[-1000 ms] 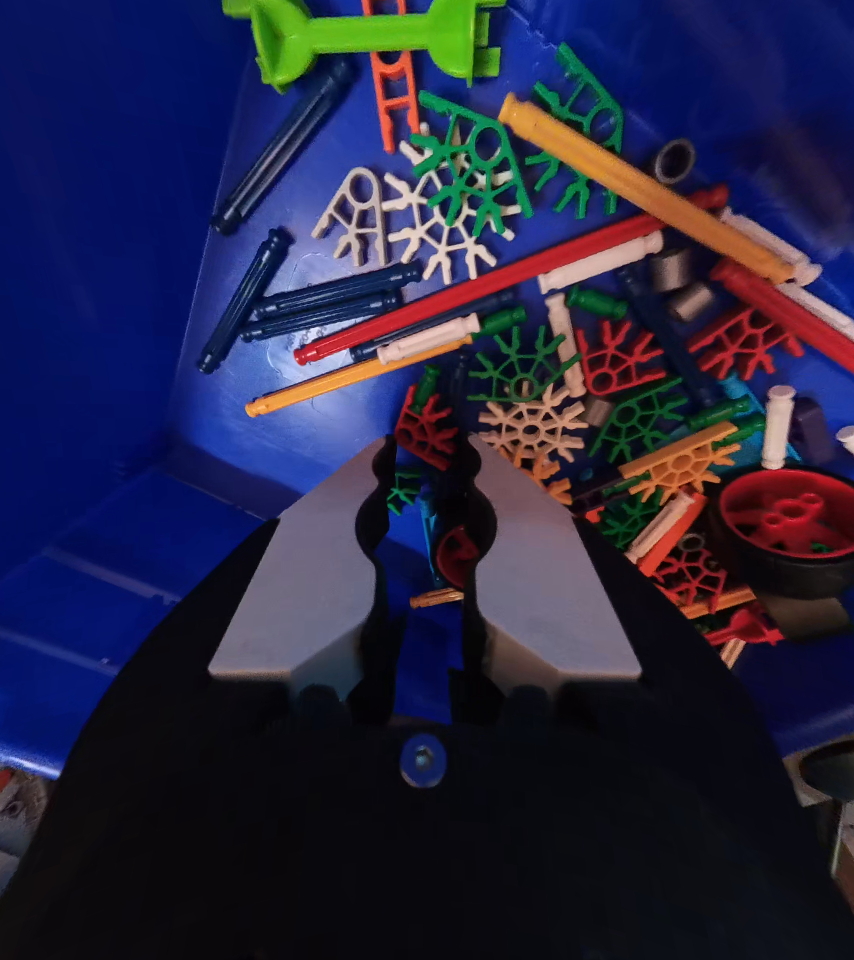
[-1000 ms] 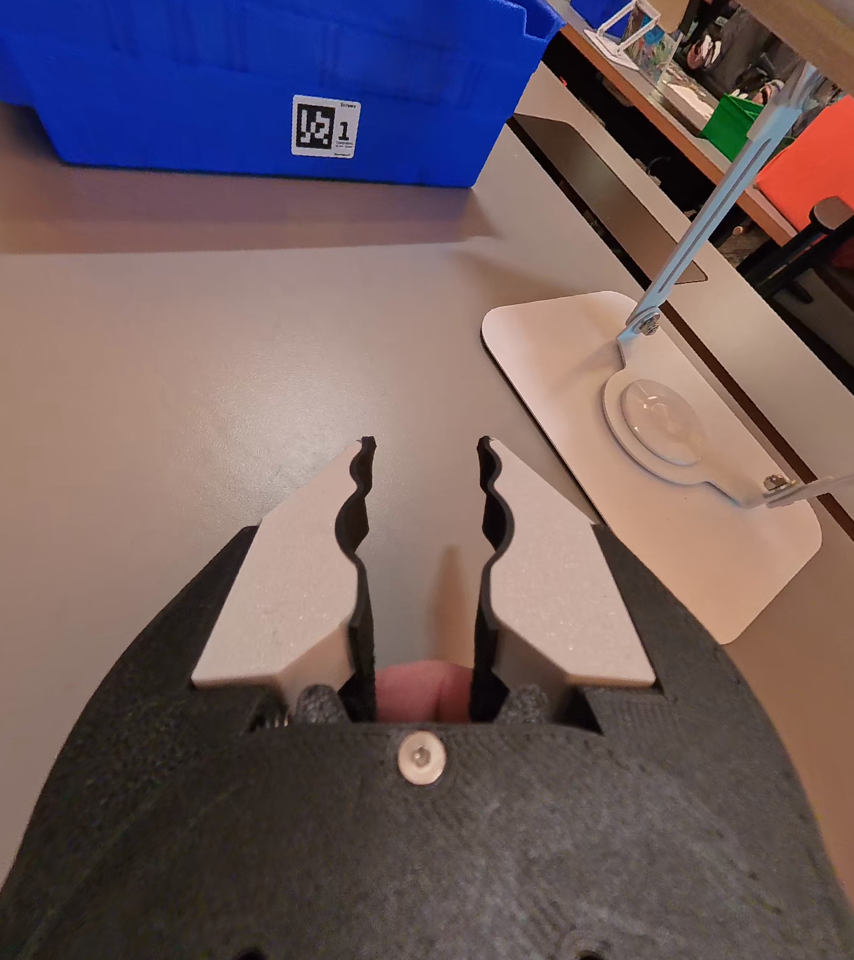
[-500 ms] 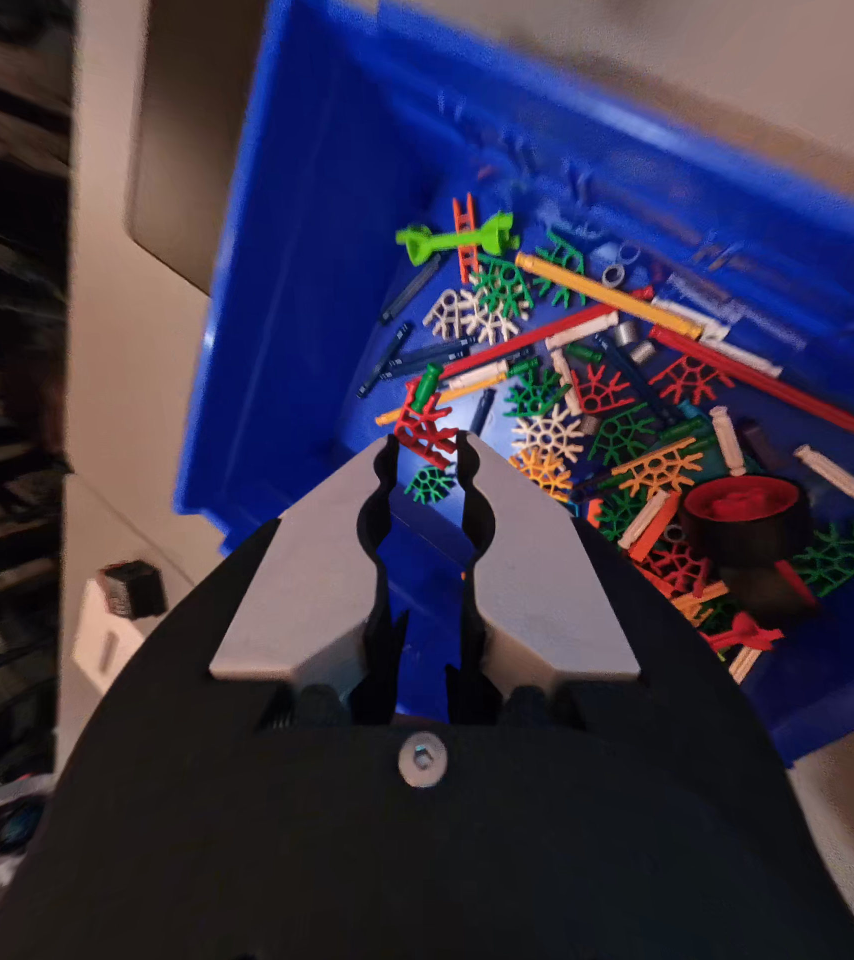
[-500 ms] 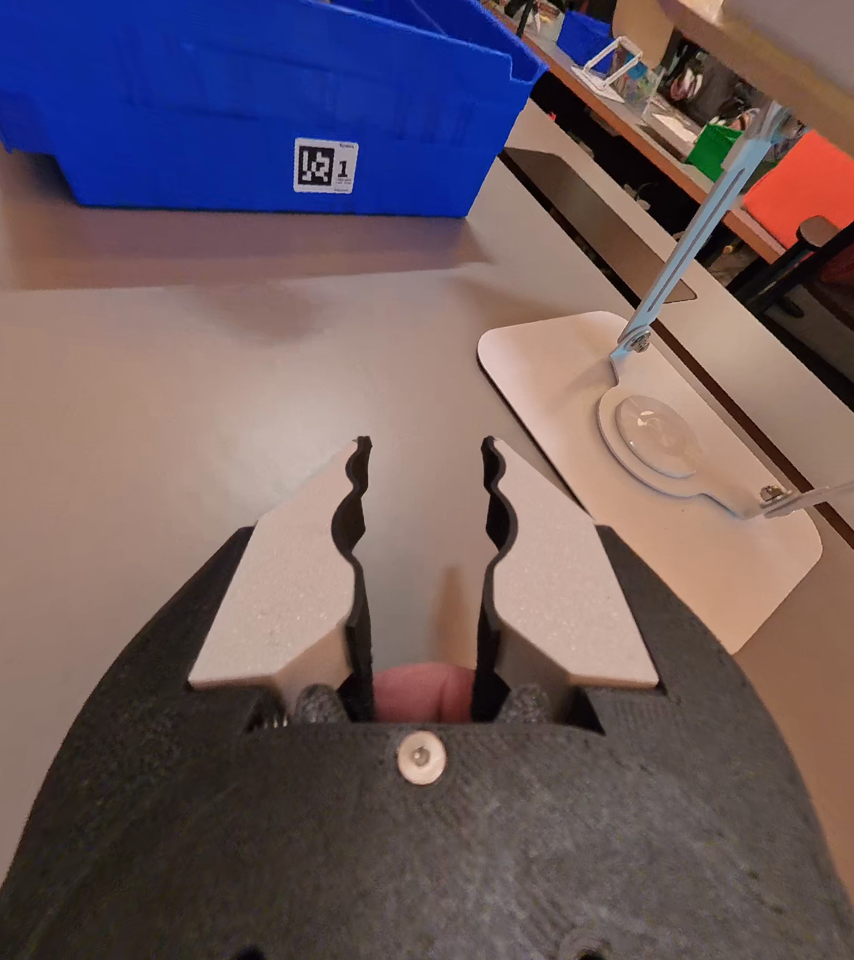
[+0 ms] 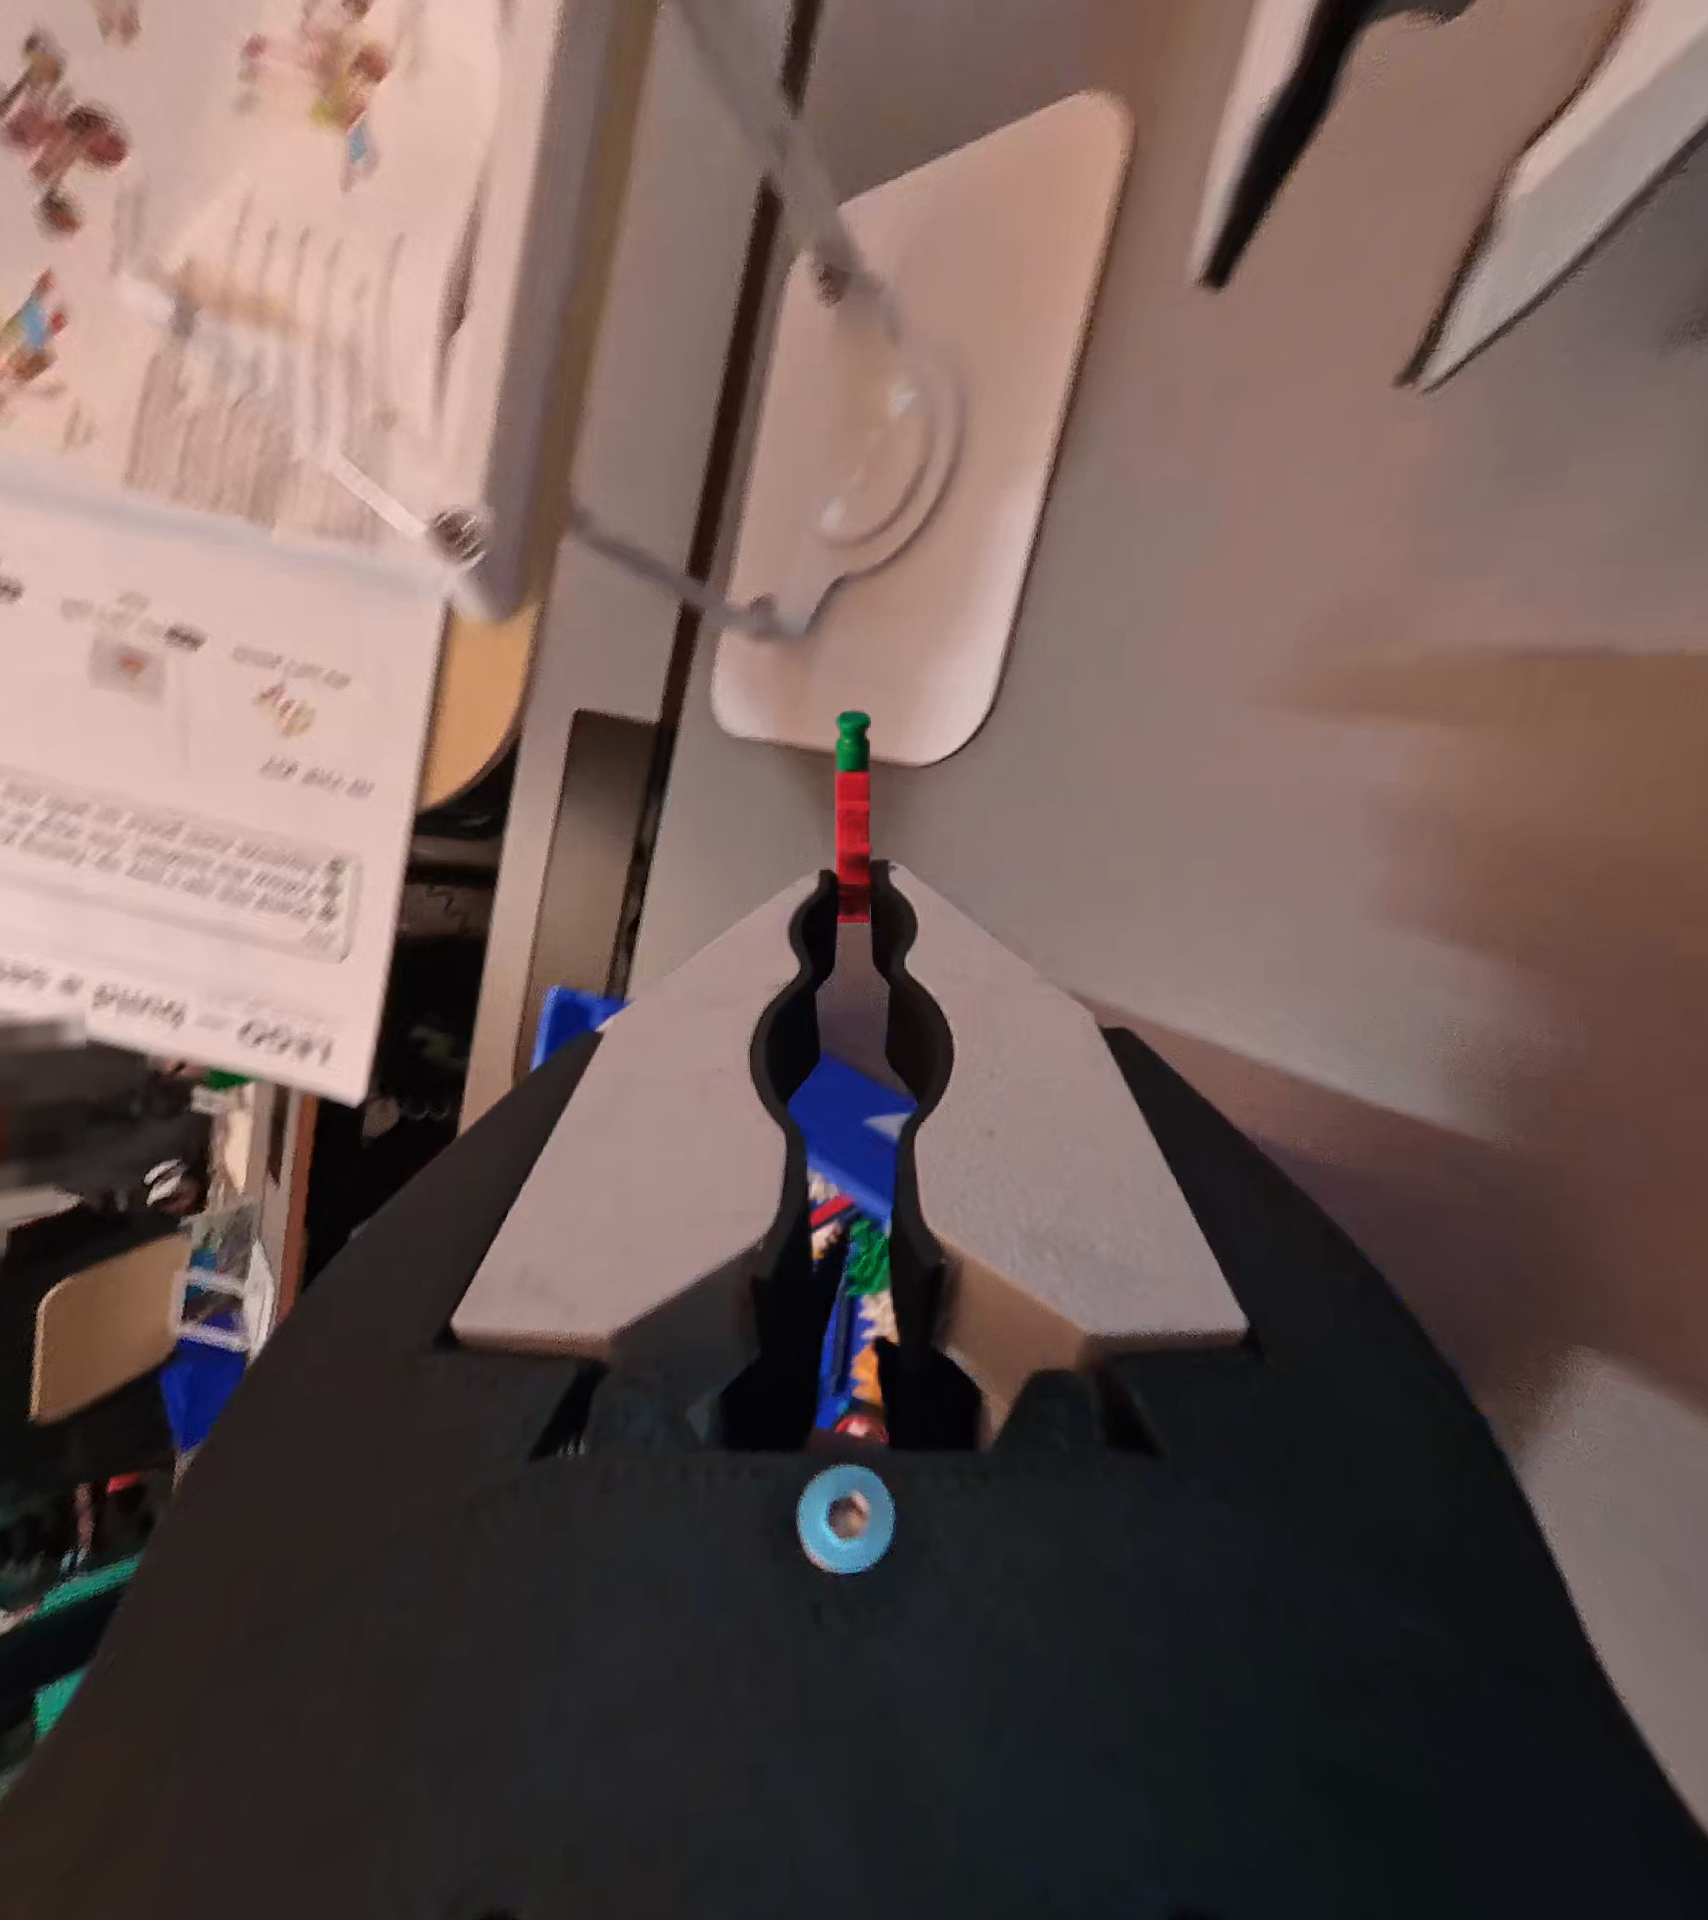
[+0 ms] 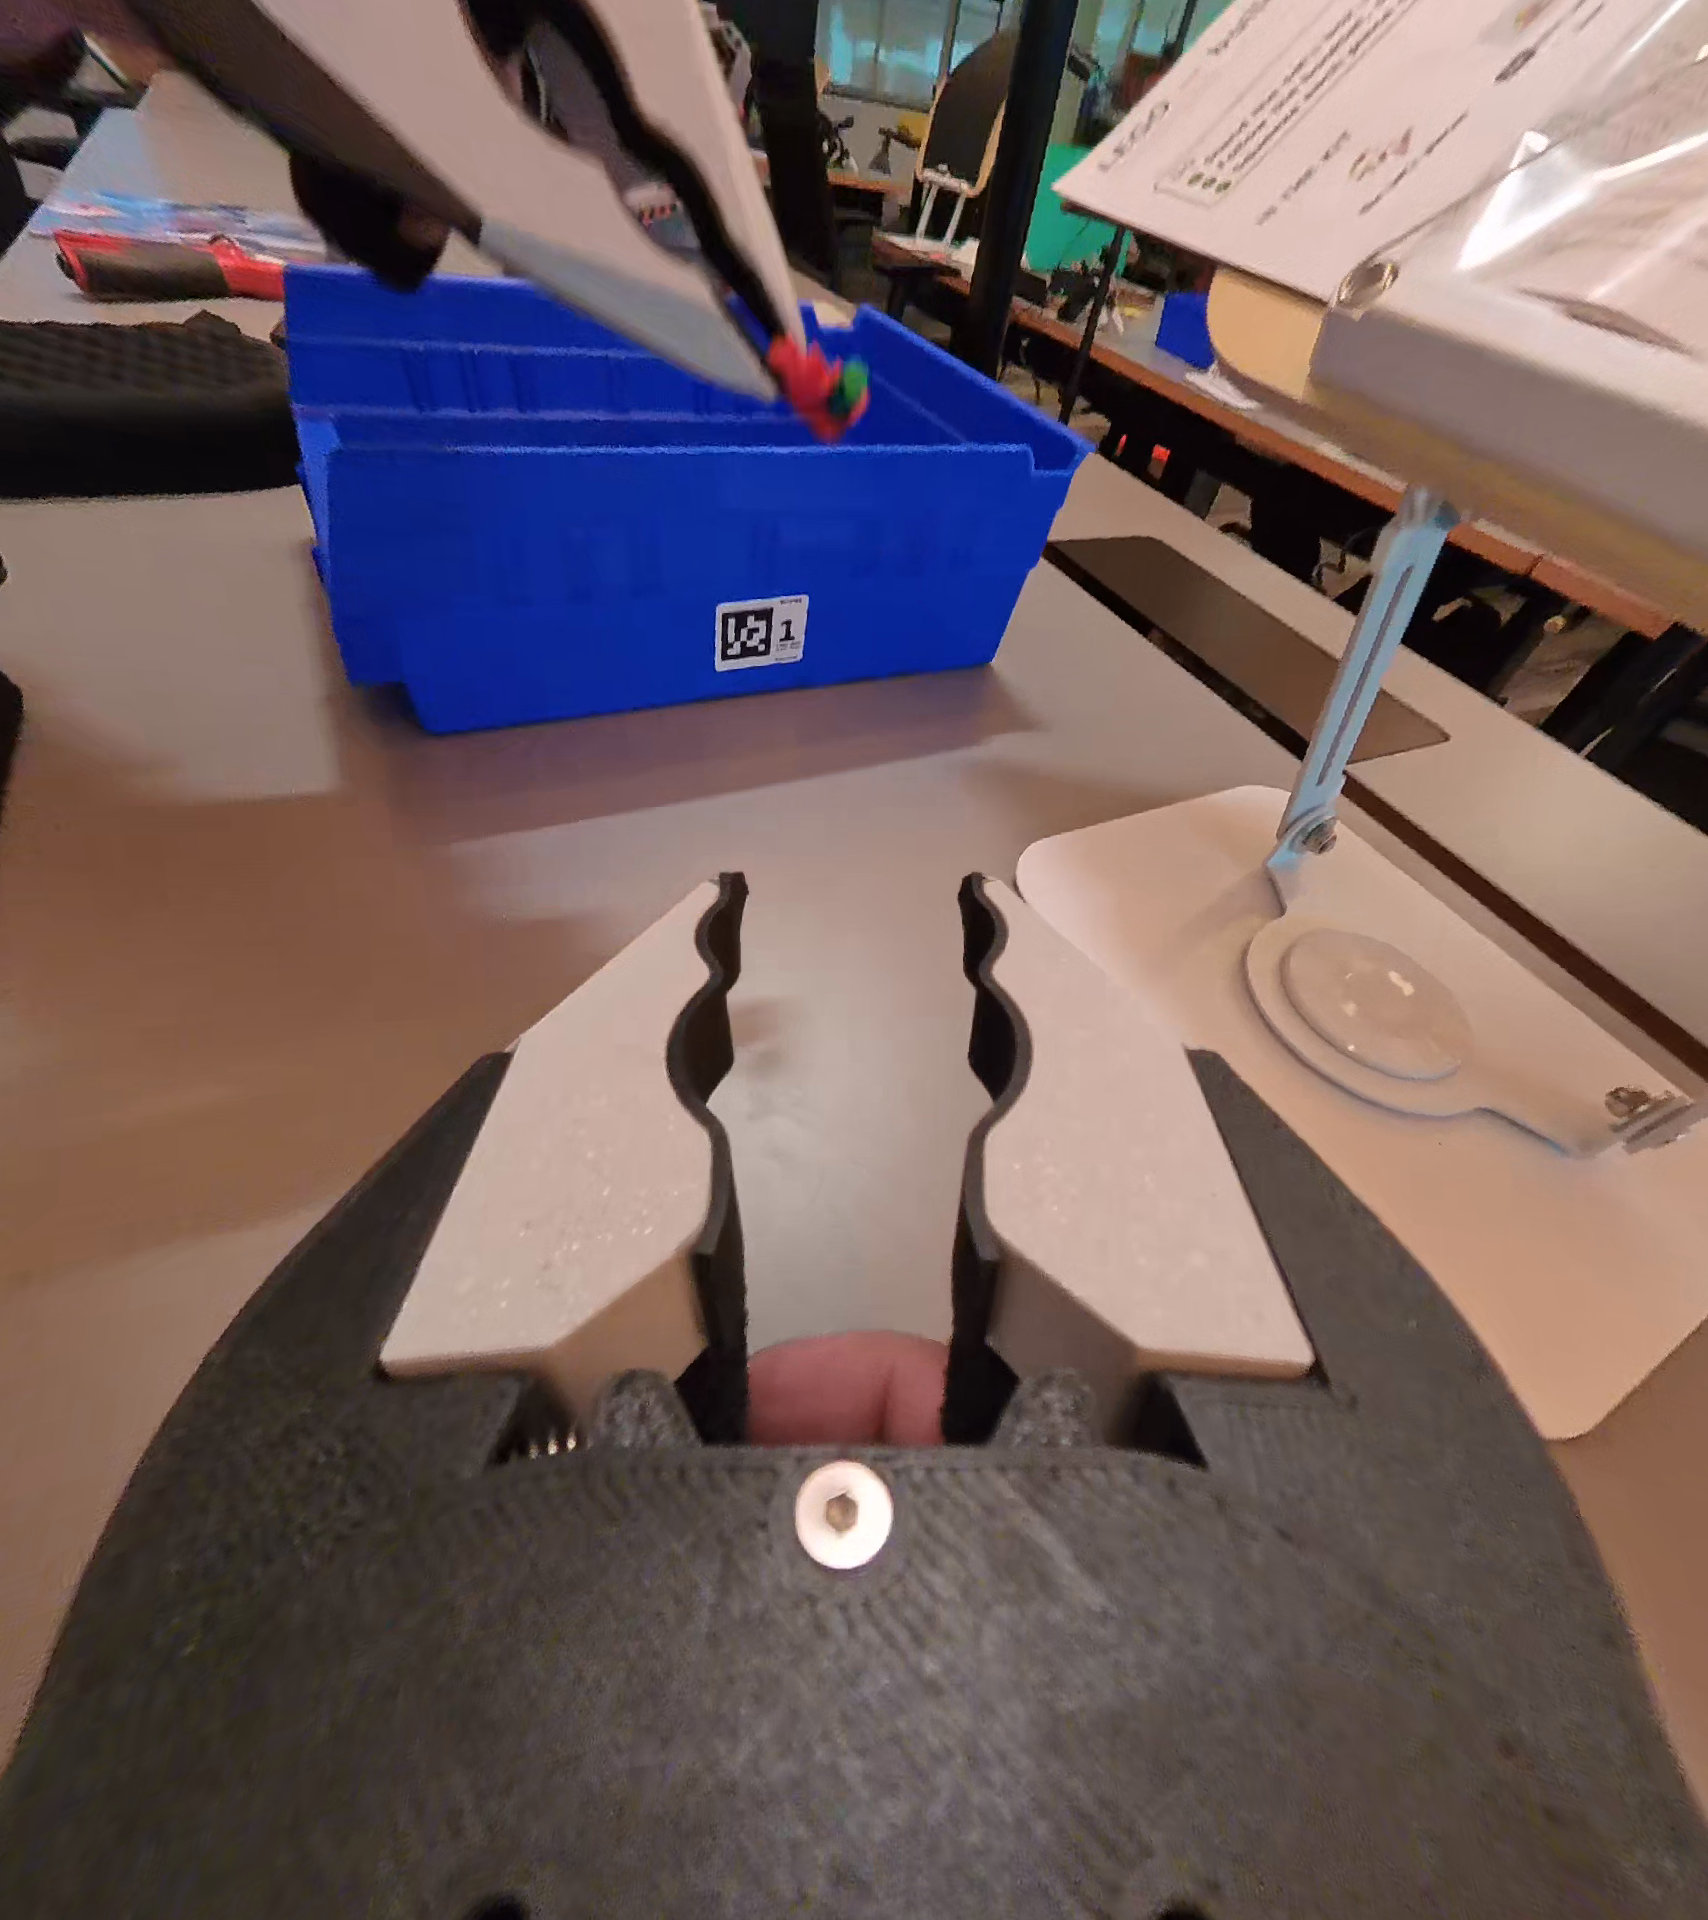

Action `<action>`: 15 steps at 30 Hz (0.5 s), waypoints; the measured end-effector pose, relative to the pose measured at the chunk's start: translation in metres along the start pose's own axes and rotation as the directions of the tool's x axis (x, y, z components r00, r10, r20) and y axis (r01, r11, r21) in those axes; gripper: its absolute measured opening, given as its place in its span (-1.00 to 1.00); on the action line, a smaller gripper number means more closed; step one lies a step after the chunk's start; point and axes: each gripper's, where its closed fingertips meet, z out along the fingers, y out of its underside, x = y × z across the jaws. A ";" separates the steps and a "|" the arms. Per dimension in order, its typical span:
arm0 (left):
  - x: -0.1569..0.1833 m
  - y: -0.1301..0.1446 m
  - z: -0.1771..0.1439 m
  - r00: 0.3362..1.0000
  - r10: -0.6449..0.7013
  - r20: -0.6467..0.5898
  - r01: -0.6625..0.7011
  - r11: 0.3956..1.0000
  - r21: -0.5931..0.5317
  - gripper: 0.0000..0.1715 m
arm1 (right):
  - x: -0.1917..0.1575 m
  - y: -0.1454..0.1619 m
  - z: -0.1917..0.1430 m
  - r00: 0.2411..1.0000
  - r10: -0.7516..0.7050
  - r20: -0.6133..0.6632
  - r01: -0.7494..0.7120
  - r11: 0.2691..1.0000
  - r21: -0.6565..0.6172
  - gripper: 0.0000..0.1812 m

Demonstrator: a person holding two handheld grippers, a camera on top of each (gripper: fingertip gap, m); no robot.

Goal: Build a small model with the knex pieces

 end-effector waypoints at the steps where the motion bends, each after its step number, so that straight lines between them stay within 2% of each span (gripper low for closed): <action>1: 0.009 -0.006 0.003 1.000 -0.001 -0.025 0.001 1.000 0.013 -0.95 | -0.001 -0.003 -0.001 1.000 -0.006 -0.001 0.006 1.000 0.007 -0.55; 7: 0.067 -0.040 0.020 0.962 -0.046 -0.268 0.074 0.993 0.094 -0.96 | -0.012 -0.012 -0.006 0.991 -0.137 0.004 0.137 0.990 0.020 -0.54; 12: 0.086 -0.071 0.018 0.891 -0.142 -0.432 0.240 0.953 0.182 -0.96 | -0.020 -0.027 -0.015 0.993 -0.091 0.069 0.083 0.990 0.114 -0.62; 15: 0.095 -0.088 0.009 0.846 -0.146 -0.514 0.308 0.919 0.246 -0.96 | -0.022 -0.042 -0.026 0.991 -0.037 0.126 0.011 0.980 0.200 -0.70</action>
